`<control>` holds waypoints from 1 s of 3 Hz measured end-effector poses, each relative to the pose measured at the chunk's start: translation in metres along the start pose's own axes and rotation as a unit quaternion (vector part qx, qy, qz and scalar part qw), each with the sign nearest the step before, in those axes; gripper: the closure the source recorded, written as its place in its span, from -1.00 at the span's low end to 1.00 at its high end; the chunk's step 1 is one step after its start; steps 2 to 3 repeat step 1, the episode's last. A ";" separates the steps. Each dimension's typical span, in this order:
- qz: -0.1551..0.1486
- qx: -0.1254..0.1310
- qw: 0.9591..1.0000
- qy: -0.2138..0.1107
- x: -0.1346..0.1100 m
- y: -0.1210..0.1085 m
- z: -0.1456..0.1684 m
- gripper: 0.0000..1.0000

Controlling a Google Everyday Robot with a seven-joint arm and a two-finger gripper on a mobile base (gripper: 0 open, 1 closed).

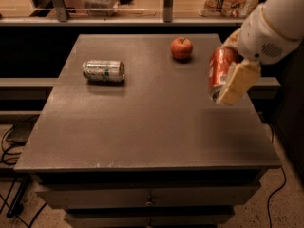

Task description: Pick coke can

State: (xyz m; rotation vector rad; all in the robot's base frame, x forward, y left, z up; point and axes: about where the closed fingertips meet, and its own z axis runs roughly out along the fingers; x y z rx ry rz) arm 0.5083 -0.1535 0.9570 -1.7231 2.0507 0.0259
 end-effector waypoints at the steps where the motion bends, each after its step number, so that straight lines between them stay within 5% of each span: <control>1: -0.003 0.016 1.000 -0.008 -0.007 -0.009 -0.015 1.00; 3: -0.003 0.016 1.000 -0.008 -0.007 -0.009 -0.015 1.00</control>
Offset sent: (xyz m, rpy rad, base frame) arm 0.0000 0.0000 0.0000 0.0000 0.0000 0.0000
